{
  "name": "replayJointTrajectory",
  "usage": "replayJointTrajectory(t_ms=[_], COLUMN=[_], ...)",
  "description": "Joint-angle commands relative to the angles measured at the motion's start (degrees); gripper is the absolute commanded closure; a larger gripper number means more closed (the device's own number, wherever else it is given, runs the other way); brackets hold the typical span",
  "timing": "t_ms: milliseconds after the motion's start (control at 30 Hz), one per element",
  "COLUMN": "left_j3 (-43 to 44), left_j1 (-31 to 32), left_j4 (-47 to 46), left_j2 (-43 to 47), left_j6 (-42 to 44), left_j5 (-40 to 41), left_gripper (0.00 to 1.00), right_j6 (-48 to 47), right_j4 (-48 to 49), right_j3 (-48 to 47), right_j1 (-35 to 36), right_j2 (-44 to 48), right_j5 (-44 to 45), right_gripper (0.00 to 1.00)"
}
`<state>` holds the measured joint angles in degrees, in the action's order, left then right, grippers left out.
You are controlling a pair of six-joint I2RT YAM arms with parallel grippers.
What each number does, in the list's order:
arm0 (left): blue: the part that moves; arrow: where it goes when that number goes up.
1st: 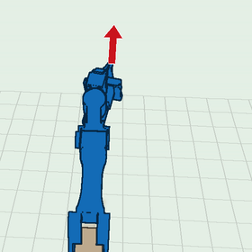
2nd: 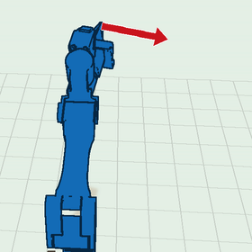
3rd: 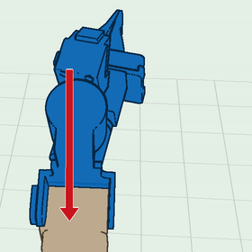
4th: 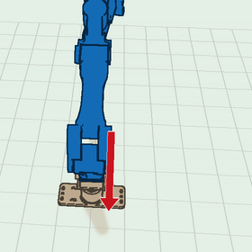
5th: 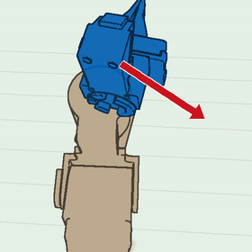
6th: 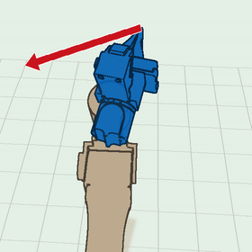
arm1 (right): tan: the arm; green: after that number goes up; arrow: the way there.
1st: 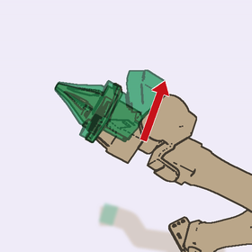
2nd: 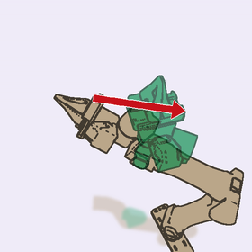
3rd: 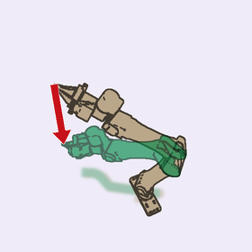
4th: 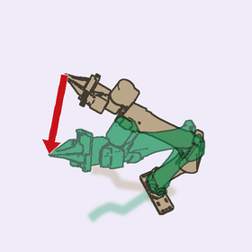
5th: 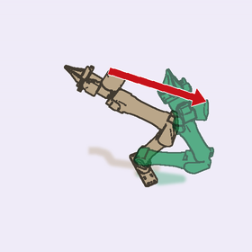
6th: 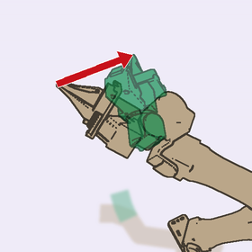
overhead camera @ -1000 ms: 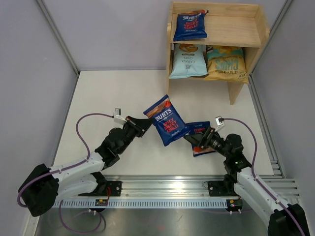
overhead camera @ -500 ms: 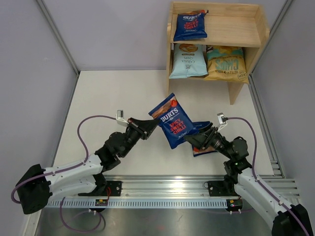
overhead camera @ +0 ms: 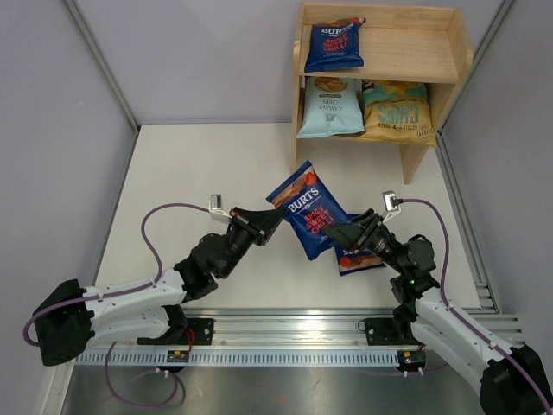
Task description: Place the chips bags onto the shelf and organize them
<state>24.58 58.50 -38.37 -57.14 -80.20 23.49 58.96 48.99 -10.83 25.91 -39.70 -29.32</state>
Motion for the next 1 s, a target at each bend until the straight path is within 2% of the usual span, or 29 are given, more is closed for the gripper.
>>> replayJointTrajectory(t_ms=[0, 100, 533, 600, 633, 733, 767, 800, 833, 867, 900, 933, 967], left_j3=[2.93, 3.02, 4.69, 4.86, 4.78, 4.69, 4.86, 5.04, 5.3, 6.09, 6.7, 7.76, 9.33], left_j1=[0.39, 0.39, 0.39, 0.39, 0.39, 0.39, 0.3, 0.3, 0.3, 0.3, 0.21, 0.12, 0.04], left_j4=[-4.87, -5.05, -8.12, -8.48, -8.39, -7.6, -6.73, -5.5, -3.83, 0.36, 3.62, 7.66, 17.61], left_j2=[1.07, 1.42, -0.86, -1.13, -1.04, -0.78, -0.43, 0.45, 1.33, 2.2, 3.17, 5.53, 6.34], left_j6=[1.01, 1.54, 2.24, 2.42, 2.42, 3.2, 3.91, 5.13, 5.93, 6.89, 9.25, 10.49, 11.55], left_j5=[4.72, 5.43, 4.29, 3.68, 3.59, 3.41, 3.41, 3.67, 4.19, 4.9, 6.9, 8.58, 10.42], left_gripper=[1.0, 1.0, 1.0, 1.0, 1.0, 1.0, 1.0, 0.96, 0.86, 0.73, 0.51, 0.42, 0.33], right_j6=[0.28, 0.54, 0.98, 0.9, 0.55, -0.42, -0.86, -1.99, -2.79, -3.58, -5.33, -6.13, -7.27], right_j4=[1.2, -0.47, -2.06, -1.8, -1.8, -3.54, -4.42, -5.56, -8.88, -10.83, -12.76, -17.22, -19.87], right_j3=[-2.0, -2.18, -2.71, -2.71, -2.62, -3.05, -3.67, -4.28, -4.98, -6.73, -7.7, -8.85, -11.55], right_j1=[0.72, 0.89, 1.6, 1.6, 1.69, 1.6, 1.6, 1.6, 1.69, 1.69, 1.6, 1.6, 1.6], right_j2=[1.56, 1.91, 1.21, 1.21, 1.73, 3.22, 3.49, 3.93, 4.71, 5.24, 5.6, 6.3, 6.57], right_j5=[1.99, 1.46, 0.41, 0.32, 0.67, 1.54, 1.55, 1.9, 2.07, 2.25, 2.77, 3.21, 4.0], right_gripper=[0.43, 0.42, 0.53, 0.59, 0.66, 0.76, 0.83, 0.84, 0.87, 0.9, 0.92, 0.92, 0.94])
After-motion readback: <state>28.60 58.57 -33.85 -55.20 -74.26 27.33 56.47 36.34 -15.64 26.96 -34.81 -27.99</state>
